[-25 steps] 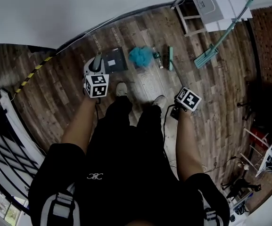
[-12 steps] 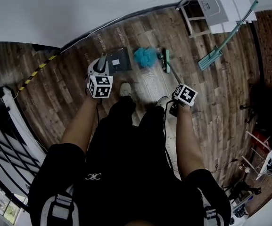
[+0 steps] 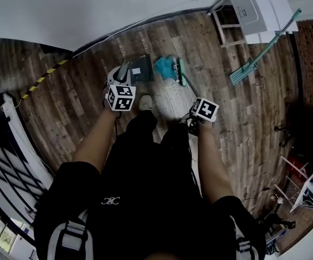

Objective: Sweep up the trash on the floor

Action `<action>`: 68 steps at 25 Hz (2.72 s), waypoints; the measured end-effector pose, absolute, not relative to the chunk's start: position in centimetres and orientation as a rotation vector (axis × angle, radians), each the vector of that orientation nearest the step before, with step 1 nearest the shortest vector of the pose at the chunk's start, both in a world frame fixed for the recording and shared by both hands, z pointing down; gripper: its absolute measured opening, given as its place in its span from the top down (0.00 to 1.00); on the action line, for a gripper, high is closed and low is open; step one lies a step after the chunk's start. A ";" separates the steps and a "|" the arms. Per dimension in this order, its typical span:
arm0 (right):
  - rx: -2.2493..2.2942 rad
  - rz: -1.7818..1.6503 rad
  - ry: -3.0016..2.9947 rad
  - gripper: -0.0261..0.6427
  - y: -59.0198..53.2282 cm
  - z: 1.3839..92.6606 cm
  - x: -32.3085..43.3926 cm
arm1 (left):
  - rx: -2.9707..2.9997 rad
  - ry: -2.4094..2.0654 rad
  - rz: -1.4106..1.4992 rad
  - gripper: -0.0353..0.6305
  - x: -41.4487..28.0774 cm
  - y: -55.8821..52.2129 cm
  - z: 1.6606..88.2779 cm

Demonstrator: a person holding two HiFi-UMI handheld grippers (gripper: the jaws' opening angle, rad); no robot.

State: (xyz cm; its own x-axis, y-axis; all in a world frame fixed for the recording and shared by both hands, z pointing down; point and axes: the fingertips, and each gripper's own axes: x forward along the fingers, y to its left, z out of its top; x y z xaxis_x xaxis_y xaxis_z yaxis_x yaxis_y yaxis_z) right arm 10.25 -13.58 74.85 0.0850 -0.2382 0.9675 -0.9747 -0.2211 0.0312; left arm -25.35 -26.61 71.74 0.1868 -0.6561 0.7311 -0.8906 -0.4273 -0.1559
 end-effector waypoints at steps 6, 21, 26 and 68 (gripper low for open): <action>1.537 1.223 -1.259 0.81 -14.1 74.9 7.5 | 2.155 -1.466 1.084 0.81 -25.9 -26.4 71.8; 1.368 1.301 -1.380 0.81 -14.8 74.7 0.1 | 2.131 -1.451 1.073 0.81 -27.2 -25.6 72.3; 1.286 1.259 -1.451 0.81 -15.4 74.2 -2.9 | 2.100 -1.431 1.101 0.81 -28.1 -25.2 72.7; 1.658 1.041 -1.623 0.81 -7.1 54.3 12.7 | 2.134 -1.444 0.547 0.82 -17.8 -28.4 57.6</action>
